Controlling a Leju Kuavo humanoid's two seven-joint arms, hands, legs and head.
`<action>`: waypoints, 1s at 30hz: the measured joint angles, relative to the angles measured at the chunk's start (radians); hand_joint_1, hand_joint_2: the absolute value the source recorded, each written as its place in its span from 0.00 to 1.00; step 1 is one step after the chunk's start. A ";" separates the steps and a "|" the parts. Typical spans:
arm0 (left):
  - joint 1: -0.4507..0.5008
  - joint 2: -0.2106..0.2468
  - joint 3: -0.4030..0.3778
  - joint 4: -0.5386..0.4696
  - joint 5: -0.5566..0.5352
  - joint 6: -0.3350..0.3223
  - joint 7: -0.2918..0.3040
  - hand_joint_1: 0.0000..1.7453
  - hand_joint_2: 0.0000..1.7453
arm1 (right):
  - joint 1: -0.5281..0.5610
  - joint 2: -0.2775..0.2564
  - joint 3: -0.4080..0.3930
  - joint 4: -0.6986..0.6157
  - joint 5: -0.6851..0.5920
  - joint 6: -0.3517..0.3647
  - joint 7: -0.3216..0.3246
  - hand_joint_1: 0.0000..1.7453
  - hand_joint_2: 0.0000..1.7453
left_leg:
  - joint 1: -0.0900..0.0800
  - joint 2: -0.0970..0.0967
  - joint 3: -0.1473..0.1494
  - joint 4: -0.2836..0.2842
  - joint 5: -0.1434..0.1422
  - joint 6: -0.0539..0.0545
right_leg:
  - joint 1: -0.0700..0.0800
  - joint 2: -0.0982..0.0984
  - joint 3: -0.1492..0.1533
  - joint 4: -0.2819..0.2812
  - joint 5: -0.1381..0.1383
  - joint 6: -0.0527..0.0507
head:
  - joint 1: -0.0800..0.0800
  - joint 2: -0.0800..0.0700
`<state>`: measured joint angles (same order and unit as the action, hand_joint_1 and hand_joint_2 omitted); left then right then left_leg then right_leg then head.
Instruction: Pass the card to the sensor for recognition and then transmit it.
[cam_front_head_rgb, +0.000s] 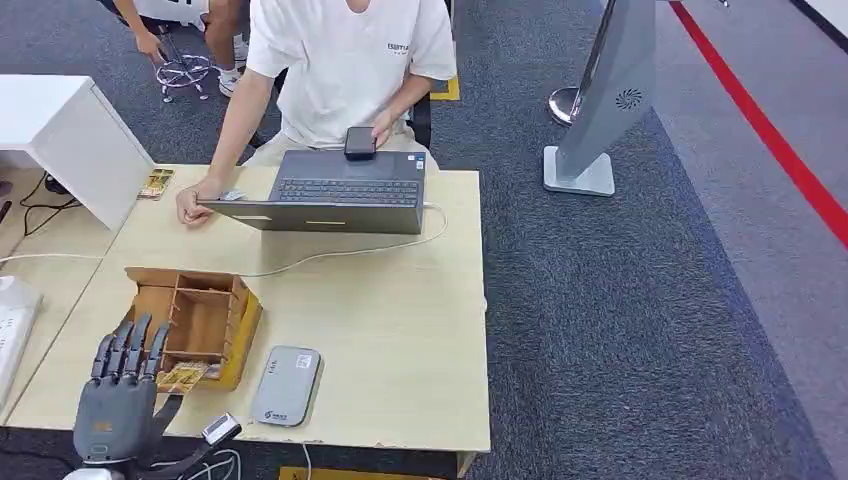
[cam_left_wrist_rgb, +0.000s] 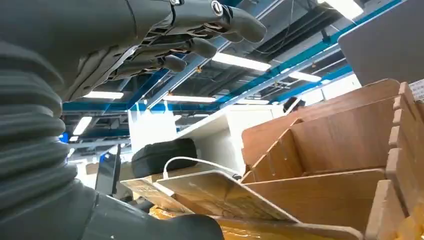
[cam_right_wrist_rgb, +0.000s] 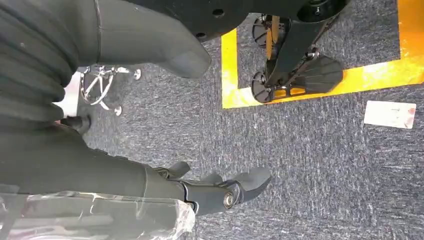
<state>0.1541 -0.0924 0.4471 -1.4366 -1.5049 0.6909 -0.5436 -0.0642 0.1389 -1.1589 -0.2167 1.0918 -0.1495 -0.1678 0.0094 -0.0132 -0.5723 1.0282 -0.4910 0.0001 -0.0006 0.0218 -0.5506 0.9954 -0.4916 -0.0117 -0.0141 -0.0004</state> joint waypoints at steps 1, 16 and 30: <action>0.001 0.005 0.000 0.005 0.004 0.000 0.000 0.00 1.00 | 0.000 0.000 0.000 0.000 0.000 0.000 0.000 0.00 1.00 | 0.000 0.000 0.000 0.000 0.000 0.000 | 0.000 0.000 0.000 0.000 0.000 0.000 | 0.000 0.000; 0.001 0.019 0.014 0.054 0.038 0.000 -0.099 1.00 1.00 | 0.001 -0.001 0.000 0.000 0.000 0.001 -0.003 0.00 1.00 | 0.000 0.000 0.000 0.000 0.000 0.000 | 0.000 0.000 0.000 0.000 0.000 0.000 | 0.000 0.000; -0.022 0.013 0.068 0.085 0.045 0.003 -0.150 1.00 1.00 | 0.001 -0.002 0.000 0.000 0.000 0.002 -0.004 0.00 1.00 | 0.000 0.000 0.000 0.000 0.000 0.000 | 0.000 0.000 0.000 0.000 0.000 0.000 | 0.000 0.000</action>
<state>0.1316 -0.0797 0.5154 -1.3516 -1.4603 0.6943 -0.6931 -0.0630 0.1373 -1.1589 -0.2167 1.0922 -0.1480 -0.1720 0.0094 -0.0132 -0.5724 1.0282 -0.4910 0.0001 -0.0006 0.0218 -0.5505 0.9955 -0.4916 -0.0118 -0.0141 -0.0004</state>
